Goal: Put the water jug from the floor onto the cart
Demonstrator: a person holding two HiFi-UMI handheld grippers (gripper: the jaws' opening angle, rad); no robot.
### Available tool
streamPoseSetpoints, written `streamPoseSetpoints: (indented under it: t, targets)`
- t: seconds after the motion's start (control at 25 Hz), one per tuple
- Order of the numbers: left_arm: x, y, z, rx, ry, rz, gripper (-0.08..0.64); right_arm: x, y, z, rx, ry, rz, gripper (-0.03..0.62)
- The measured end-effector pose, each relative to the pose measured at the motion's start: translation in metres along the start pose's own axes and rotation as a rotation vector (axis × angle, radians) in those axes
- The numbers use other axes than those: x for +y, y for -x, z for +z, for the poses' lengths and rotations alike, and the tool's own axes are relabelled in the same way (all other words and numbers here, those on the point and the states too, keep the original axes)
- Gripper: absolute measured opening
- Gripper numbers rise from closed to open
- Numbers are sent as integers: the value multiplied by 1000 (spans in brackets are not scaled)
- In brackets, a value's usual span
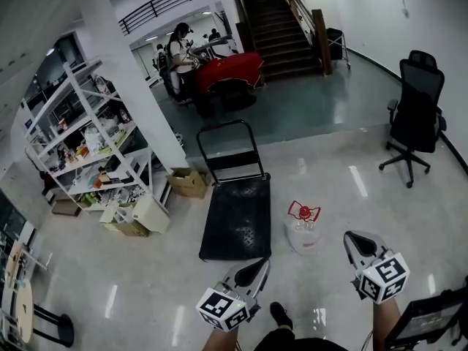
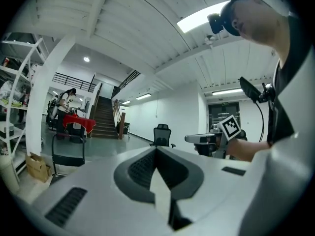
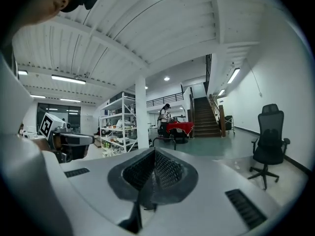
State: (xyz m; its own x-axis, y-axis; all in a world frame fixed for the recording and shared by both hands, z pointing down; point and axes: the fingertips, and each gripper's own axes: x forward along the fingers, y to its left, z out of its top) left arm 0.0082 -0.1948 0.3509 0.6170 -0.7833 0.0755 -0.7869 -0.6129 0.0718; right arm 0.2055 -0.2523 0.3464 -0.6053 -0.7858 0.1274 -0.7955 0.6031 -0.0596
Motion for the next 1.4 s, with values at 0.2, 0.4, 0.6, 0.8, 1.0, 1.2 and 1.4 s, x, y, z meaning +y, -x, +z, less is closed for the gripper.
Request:
streamPoseSetpoints:
  t: [0.2, 0.4, 0.6, 0.8, 1.0, 1.2, 1.4]
  targets:
    - [76, -50, 7, -36, 5, -44, 0, -10, -81, 9, 15, -6, 12, 2]
    - [150, -84, 22, -74, -9, -81, 0, -24, -157, 32, -20, 1, -10, 3]
    - [209, -113, 13, -49, 10, -104, 0, -35, -229, 29, 33, -14, -33, 3]
    - [248, -143, 2, -12, 51, -94, 0, -61, -276, 21, 69, -34, -53, 3]
    - [286, -194, 1, 23, 56, -70, 0, -108, -326, 18, 75, -49, -69, 5]
    - [326, -262, 14, 55, 30, -51, 0, -163, -387, 20, 64, -81, -52, 15]
    - [359, -350, 3, 106, 61, -22, 0, -241, -446, 9, 81, -108, -22, 50]
